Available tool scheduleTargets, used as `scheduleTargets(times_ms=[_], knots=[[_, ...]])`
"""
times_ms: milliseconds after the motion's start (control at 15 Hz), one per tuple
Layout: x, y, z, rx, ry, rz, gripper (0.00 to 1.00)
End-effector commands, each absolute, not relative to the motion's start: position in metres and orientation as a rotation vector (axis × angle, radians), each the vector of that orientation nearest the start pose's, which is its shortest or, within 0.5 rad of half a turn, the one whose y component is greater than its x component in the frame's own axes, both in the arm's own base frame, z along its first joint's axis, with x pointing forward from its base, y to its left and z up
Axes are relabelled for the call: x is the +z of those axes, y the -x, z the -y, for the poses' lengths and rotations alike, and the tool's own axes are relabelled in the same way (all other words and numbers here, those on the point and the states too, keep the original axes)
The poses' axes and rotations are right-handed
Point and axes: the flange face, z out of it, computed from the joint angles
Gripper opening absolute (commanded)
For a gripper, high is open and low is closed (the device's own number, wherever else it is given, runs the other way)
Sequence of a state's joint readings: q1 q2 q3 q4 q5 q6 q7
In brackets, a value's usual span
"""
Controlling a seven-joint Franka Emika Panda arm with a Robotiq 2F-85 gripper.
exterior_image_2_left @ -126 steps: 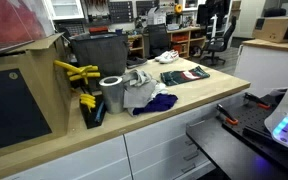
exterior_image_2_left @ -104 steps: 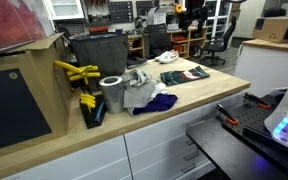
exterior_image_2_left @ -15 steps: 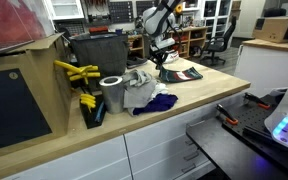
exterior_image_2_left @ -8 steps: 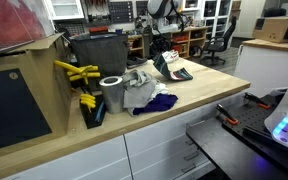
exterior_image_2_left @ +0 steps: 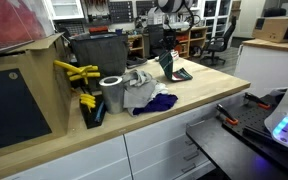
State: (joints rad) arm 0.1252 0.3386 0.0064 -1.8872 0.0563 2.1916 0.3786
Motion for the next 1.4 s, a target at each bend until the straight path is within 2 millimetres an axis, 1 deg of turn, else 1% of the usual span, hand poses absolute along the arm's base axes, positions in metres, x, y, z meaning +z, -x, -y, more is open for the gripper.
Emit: scheduleTargets(times_ms=[0, 133, 267, 400, 533, 600, 667, 800, 933, 1000, 1067, 1133, 1200, 1333], knots=[[0.326, -0.6, -0.046, 0.115, 3.046, -0.536, 0.01], [0.323, -0.596, -0.024, 0.127, 3.042, -0.598, 0.01], [0.32, -0.591, -0.007, 0.133, 3.051, -0.643, 0.01], [0.312, -0.585, 0.007, 0.147, 3.071, -0.668, 0.01], [0.299, -0.577, 0.02, 0.174, 3.116, -0.669, 0.01], [0.294, -0.573, 0.025, 0.197, 3.135, -0.668, 0.27], [0.29, -0.569, 0.029, 0.206, 3.155, -0.658, 0.28], [0.286, -0.563, 0.031, 0.225, 3.185, -0.632, 0.42], [0.285, -0.56, 0.028, 0.227, 3.207, -0.592, 0.57], [0.287, -0.559, 0.026, 0.226, 3.213, -0.575, 0.64], [0.289, -0.558, 0.023, 0.223, 3.219, -0.559, 0.73], [0.291, -0.558, 0.019, 0.215, 3.224, -0.54, 0.79], [0.294, -0.558, 0.016, 0.206, 3.227, -0.532, 0.88], [0.298, -0.563, 0.006, 0.187, 3.225, -0.538, 0.99]])
